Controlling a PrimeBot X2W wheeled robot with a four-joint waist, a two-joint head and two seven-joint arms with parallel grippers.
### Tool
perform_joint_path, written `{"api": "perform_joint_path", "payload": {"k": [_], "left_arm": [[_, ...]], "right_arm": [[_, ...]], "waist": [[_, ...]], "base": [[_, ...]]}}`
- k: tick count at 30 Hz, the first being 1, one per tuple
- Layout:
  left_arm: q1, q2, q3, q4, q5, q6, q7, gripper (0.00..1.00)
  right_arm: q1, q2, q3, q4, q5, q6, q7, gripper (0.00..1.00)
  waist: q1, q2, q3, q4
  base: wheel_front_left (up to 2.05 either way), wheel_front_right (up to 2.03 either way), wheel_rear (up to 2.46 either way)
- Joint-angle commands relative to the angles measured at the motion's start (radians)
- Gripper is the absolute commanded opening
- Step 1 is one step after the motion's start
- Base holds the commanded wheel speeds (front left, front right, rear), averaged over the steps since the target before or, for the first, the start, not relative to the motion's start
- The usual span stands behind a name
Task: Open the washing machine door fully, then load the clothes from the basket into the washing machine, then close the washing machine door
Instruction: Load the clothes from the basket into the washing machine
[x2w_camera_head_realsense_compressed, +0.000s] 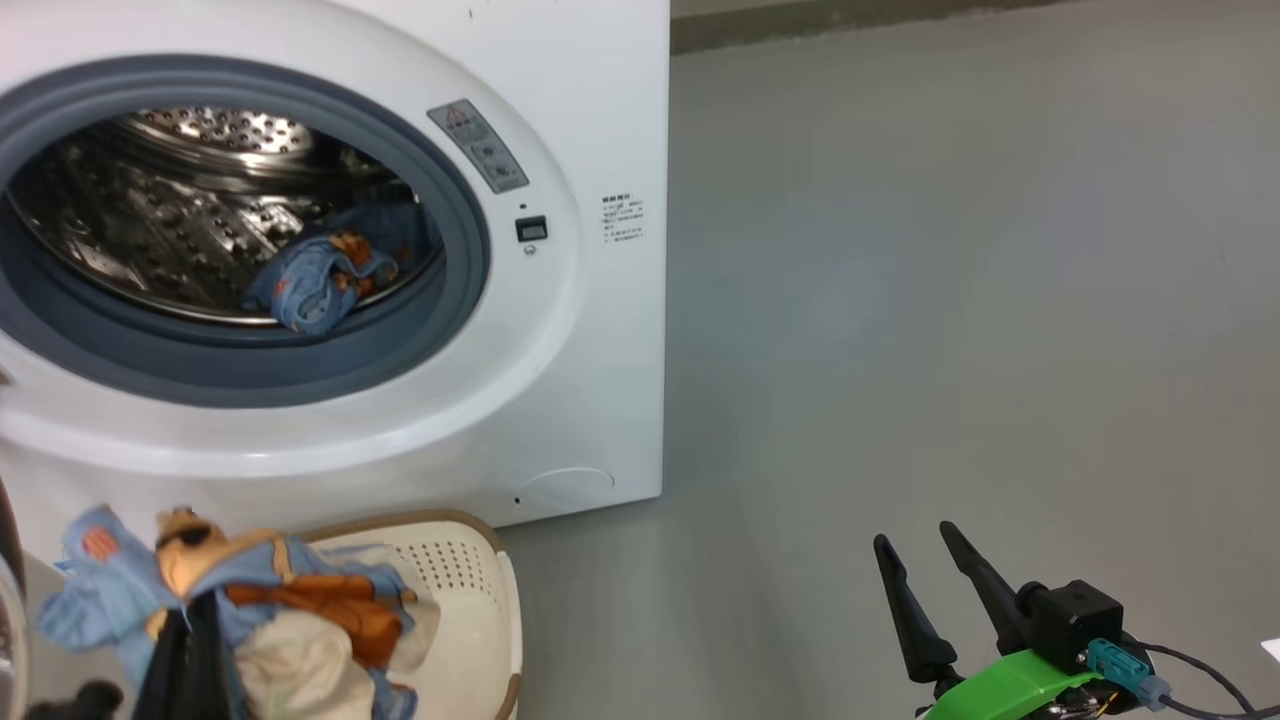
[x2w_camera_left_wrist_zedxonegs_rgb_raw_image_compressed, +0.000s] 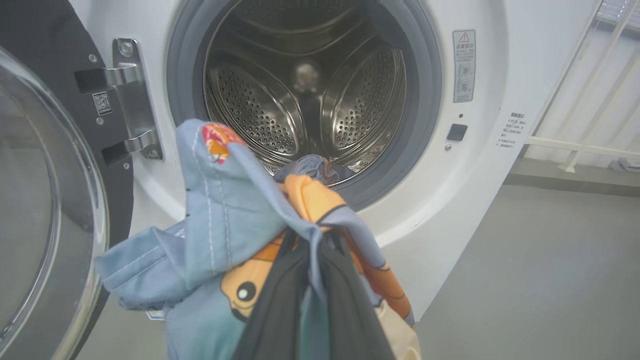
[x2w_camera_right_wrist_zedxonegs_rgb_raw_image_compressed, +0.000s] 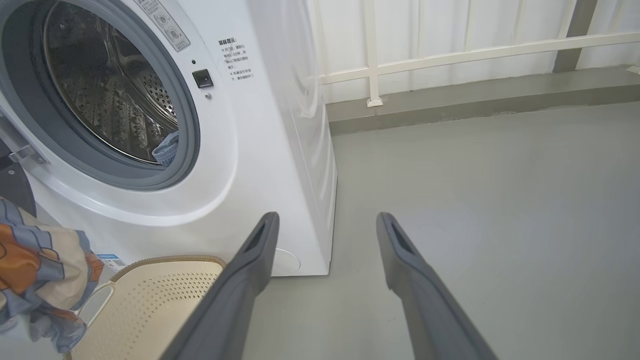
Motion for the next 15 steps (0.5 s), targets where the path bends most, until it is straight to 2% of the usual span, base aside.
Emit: {"api": "perform_joint_path", "payload": {"k": [1, 15], "left_arm": [[-0.070, 0.030, 0.028, -0.032, -0.007, -0.002, -0.006, 0.00], [-0.398, 0.153, 0.012, 0.013, -0.065, -0.002, -0.006, 0.00]], "right_arm": [[-0.015, 0.002, 0.026, -0.027, 0.005, 0.003, -0.008, 1.00], [-0.078, 0.002, 0.066, -0.056, 0.021, 0.003, -0.008, 1.00]], "waist": [[0.0000, -0.0001, 0.022, -0.004], [0.0000, -0.0001, 0.192, -0.041]], "base": [[0.00, 0.00, 0.00], [0.00, 0.00, 0.00]]}}
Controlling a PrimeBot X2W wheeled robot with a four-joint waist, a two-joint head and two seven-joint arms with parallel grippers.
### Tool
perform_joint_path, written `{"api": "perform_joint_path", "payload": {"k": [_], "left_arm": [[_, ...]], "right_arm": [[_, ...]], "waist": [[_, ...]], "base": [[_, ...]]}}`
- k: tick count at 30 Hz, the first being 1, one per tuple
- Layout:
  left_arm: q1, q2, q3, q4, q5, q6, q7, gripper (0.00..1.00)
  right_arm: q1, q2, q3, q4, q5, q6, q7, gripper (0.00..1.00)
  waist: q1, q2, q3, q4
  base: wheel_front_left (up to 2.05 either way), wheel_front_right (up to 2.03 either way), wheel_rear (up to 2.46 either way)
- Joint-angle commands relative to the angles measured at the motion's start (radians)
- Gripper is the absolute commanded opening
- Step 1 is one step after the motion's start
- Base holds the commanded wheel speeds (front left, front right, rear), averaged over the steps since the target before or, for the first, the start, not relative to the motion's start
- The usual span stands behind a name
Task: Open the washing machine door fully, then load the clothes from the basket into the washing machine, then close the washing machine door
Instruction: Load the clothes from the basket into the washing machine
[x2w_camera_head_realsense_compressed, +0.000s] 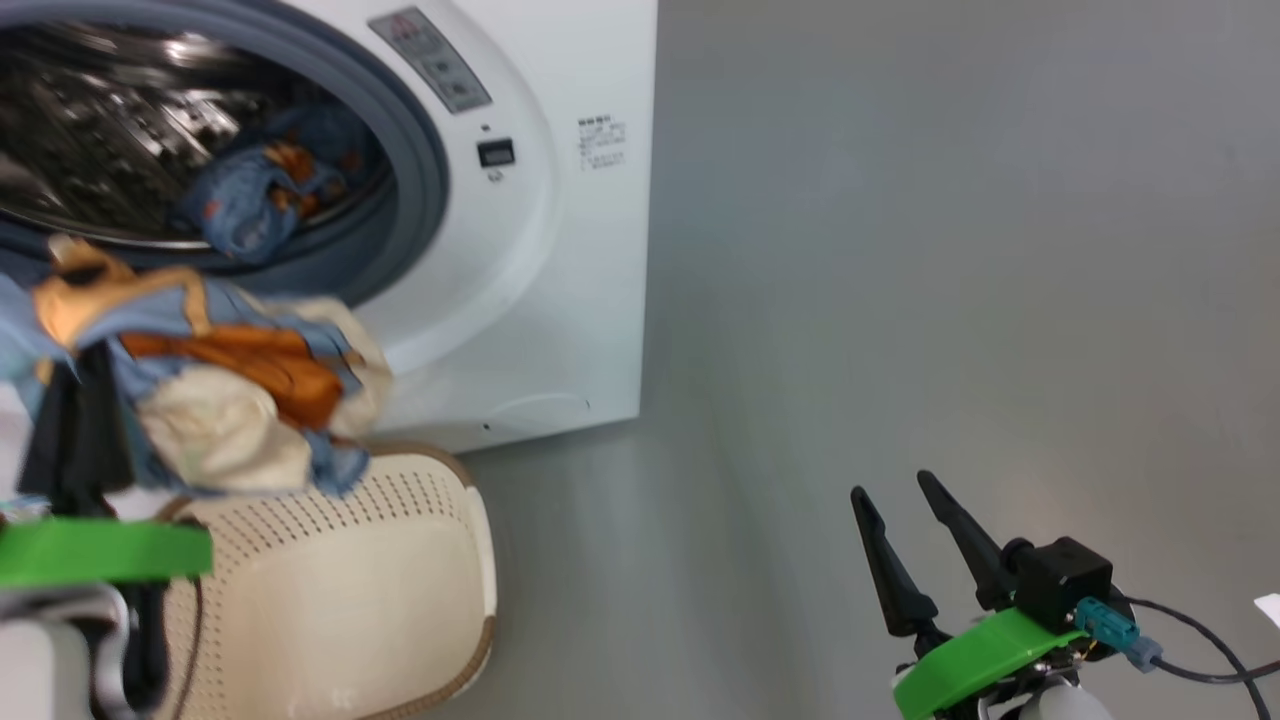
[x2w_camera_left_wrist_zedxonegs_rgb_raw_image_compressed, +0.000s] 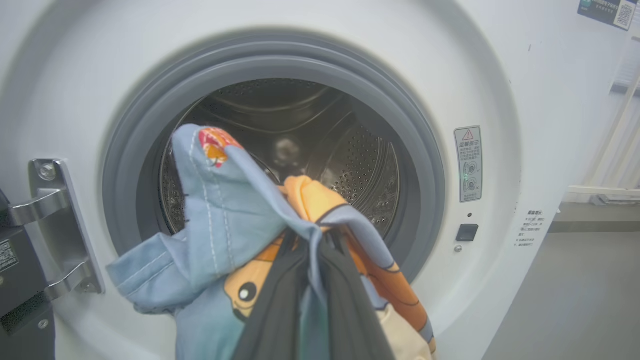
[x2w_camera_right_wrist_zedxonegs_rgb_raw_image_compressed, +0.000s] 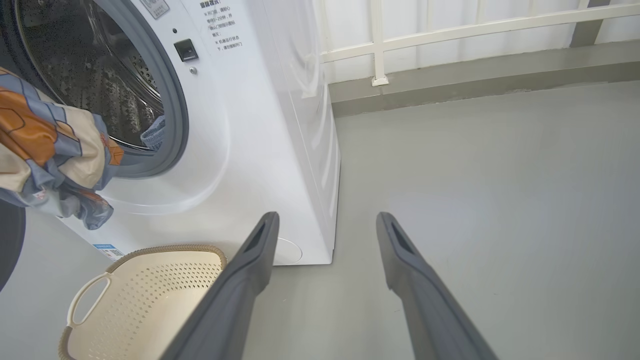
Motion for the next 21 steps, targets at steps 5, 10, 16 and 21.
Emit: {"api": "perform_joint_path", "payload": {"k": [5, 10, 16, 21], "left_arm": [[-0.171, 0.100, 0.015, 0.030, -0.012, -0.002, -0.006, 0.00], [-0.292, 0.164, -0.019, 0.084, -0.024, -0.002, -0.006, 0.00], [-0.435, 0.224, -0.066, 0.168, -0.041, -0.002, -0.006, 0.00], [-0.532, 0.258, -0.111, 0.261, -0.054, -0.002, -0.006, 0.00]], "right_arm": [[-0.048, 0.002, 0.042, -0.039, 0.017, 0.003, -0.008, 1.00], [-0.076, 0.002, 0.056, -0.058, 0.026, 0.003, -0.008, 1.00], [-0.104, 0.002, 0.071, -0.074, 0.044, 0.003, -0.008, 1.00], [-0.114, 0.002, 0.077, -0.079, 0.051, 0.003, -0.008, 1.00]], "waist": [[-0.0001, 0.0000, 0.129, -0.041], [-0.0001, 0.0000, 0.208, -0.063], [-0.0001, 0.0000, 0.288, -0.081], [-0.0001, 0.0000, 0.333, -0.085]], "base": [[0.00, 0.00, 0.00], [0.00, 0.00, 0.00], [0.00, 0.00, 0.00], [0.00, 0.00, 0.00]]}}
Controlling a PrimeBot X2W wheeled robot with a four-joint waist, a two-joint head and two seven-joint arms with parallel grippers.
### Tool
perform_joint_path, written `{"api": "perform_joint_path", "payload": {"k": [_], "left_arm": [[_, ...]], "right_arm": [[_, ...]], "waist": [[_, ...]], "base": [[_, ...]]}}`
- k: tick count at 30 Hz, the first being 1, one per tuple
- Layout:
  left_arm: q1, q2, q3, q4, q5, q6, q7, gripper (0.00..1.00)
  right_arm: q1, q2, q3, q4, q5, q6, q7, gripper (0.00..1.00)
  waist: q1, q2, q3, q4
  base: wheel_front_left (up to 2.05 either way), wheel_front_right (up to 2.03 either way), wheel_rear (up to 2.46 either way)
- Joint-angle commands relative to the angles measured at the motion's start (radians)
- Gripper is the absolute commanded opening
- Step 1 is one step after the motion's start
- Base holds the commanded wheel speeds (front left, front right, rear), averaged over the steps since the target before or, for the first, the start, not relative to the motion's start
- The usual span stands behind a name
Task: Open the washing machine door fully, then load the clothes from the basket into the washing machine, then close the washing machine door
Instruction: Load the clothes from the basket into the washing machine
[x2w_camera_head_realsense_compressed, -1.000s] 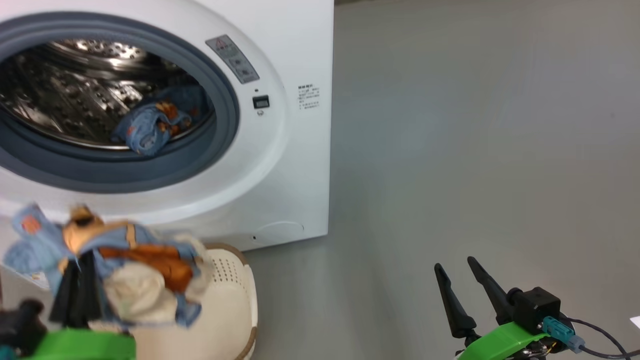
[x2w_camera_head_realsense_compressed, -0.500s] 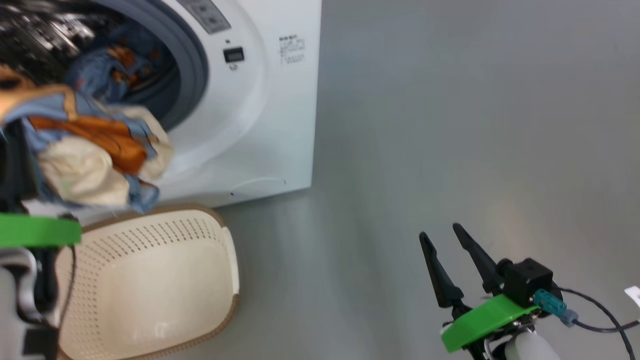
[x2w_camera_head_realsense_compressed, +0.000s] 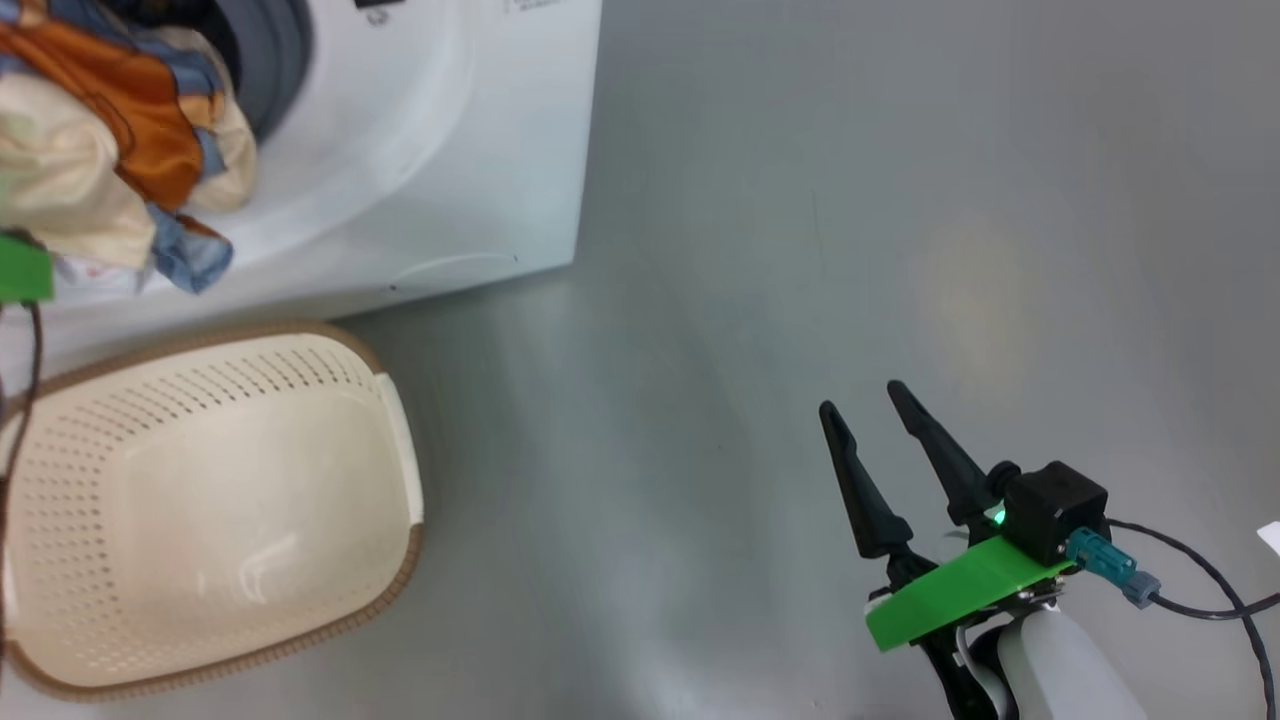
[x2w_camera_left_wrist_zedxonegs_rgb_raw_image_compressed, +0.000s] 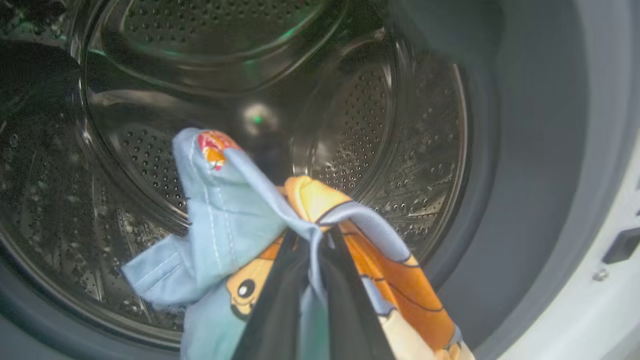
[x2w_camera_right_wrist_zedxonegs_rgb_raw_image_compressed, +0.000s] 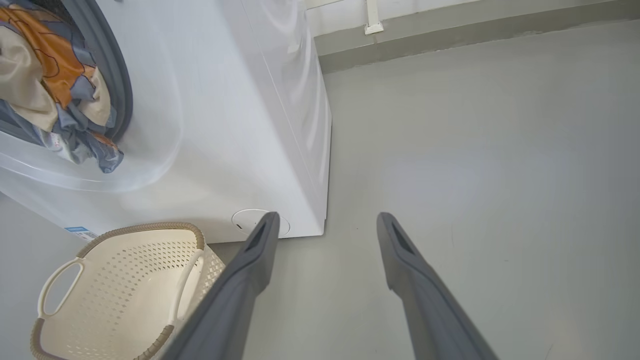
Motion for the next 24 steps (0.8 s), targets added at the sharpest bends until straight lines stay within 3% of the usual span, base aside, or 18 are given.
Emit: {"api": "perform_joint_path", "payload": {"k": [1, 9, 17, 24], "left_arm": [[-0.036, 0.058, 0.021, -0.006, -0.008, -0.002, -0.005, 0.00], [-0.263, 0.132, -0.148, 0.229, -0.075, -0.002, 0.053, 0.00], [-0.438, 0.144, -0.251, 0.359, -0.154, -0.002, 0.148, 0.00], [-0.560, 0.156, -0.327, 0.419, -0.165, -0.002, 0.146, 0.00]], "right_arm": [[-0.007, 0.003, 0.022, -0.025, 0.003, 0.003, -0.008, 1.00], [-0.032, 0.003, 0.044, -0.030, 0.009, 0.003, -0.008, 1.00], [-0.044, 0.003, 0.070, -0.029, 0.019, 0.003, -0.008, 1.00], [-0.047, 0.003, 0.104, -0.028, 0.024, 0.003, -0.008, 1.00]], "waist": [[-0.0002, 0.0000, 0.055, -0.018], [-0.0002, 0.0000, 0.142, -0.018], [-0.0002, 0.0000, 0.195, -0.016], [-0.0002, 0.0000, 0.248, -0.027]], "base": [[0.00, 0.00, 0.00], [0.00, 0.00, 0.00], [0.00, 0.00, 0.00], [0.00, 0.00, 0.00]]}}
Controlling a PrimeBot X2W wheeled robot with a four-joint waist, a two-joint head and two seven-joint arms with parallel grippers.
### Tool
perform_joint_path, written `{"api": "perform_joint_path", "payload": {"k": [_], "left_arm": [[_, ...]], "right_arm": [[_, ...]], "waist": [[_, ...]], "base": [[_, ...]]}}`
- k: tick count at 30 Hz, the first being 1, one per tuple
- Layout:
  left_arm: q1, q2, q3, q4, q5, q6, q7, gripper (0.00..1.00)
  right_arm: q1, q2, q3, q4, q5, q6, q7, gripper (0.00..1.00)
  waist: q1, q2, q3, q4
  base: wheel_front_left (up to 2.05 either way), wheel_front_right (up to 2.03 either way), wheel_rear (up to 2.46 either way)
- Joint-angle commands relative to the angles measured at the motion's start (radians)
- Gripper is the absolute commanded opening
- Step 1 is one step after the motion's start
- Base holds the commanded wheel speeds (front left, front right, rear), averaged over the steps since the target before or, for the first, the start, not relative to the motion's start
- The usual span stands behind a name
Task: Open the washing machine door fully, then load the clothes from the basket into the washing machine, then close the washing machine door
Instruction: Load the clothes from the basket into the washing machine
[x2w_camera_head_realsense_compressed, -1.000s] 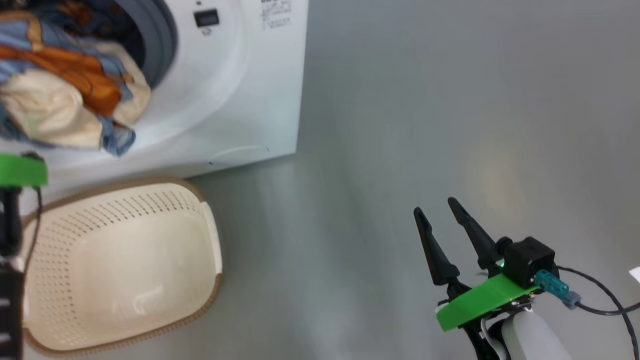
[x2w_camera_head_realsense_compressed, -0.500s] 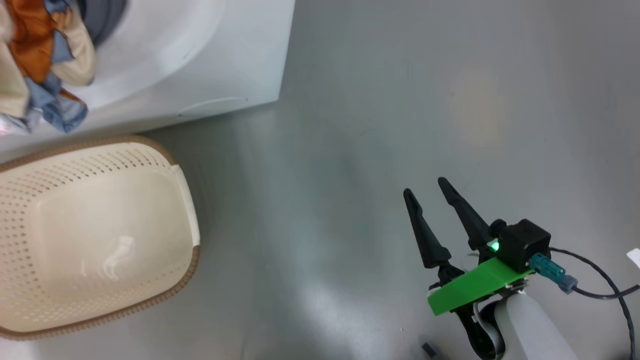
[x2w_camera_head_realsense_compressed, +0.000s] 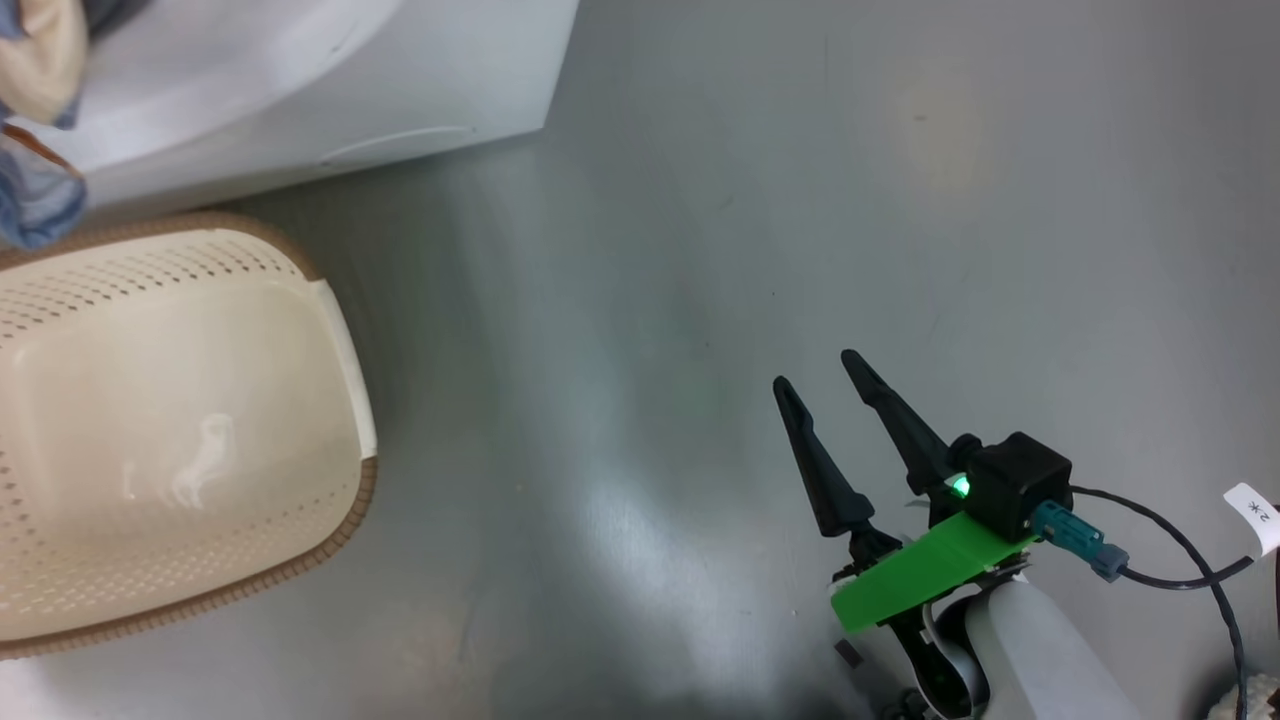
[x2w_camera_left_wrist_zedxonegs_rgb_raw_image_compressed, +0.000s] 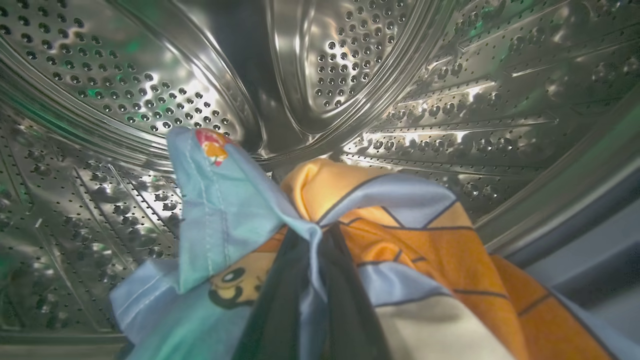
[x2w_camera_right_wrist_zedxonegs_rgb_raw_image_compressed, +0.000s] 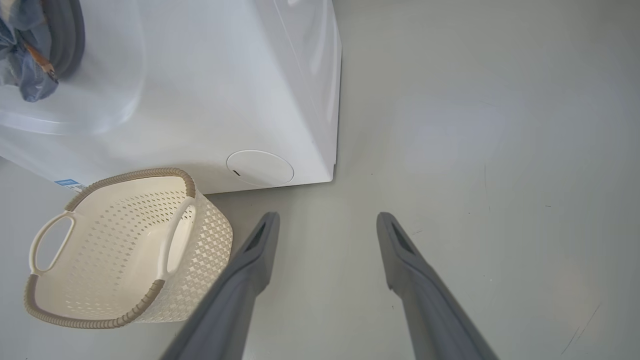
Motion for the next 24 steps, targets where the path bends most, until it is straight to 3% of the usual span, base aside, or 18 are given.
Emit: {"api": "perform_joint_path", "payload": {"k": [1, 11, 21, 22, 23, 24], "left_arm": [[-0.042, 0.062, 0.002, -0.007, -0.003, -0.002, -0.010, 0.00], [-0.147, 0.099, -0.039, -0.031, 0.045, 0.000, -0.147, 0.00], [-0.095, 0.094, 0.064, -0.178, 0.142, 0.010, -0.156, 0.00], [-0.085, 0.088, 0.074, -0.171, 0.142, 0.009, -0.156, 0.16], [-0.077, 0.084, 0.079, -0.161, 0.142, 0.009, -0.156, 0.49], [-0.071, 0.076, 0.085, -0.147, 0.138, 0.007, -0.156, 1.00]], "right_arm": [[0.014, 0.003, 0.035, -0.020, 0.009, 0.003, -0.008, 1.00], [0.019, 0.003, 0.054, -0.026, 0.016, 0.003, -0.008, 1.00], [0.002, 0.003, 0.062, -0.025, 0.023, 0.003, -0.008, 1.00], [0.001, 0.003, 0.061, -0.022, 0.023, 0.003, -0.008, 1.00], [-0.001, 0.003, 0.060, -0.020, 0.023, 0.003, -0.008, 1.00], [-0.002, 0.003, 0.058, -0.018, 0.023, 0.003, -0.008, 1.00]], "waist": [[-0.0001, 0.0000, 0.027, -0.011], [-0.0001, 0.0000, 0.080, -0.029], [-0.0001, 0.0000, 0.096, -0.028], [-0.0001, 0.0000, 0.094, -0.026], [-0.0001, 0.0000, 0.091, -0.024], [-0.0001, 0.0000, 0.087, -0.021]], "base": [[0.00, 0.00, 0.00], [0.00, 0.00, 0.00], [0.00, 0.00, 0.00], [0.00, 0.00, 0.00], [0.00, 0.00, 0.00], [0.00, 0.00, 0.00]]}}
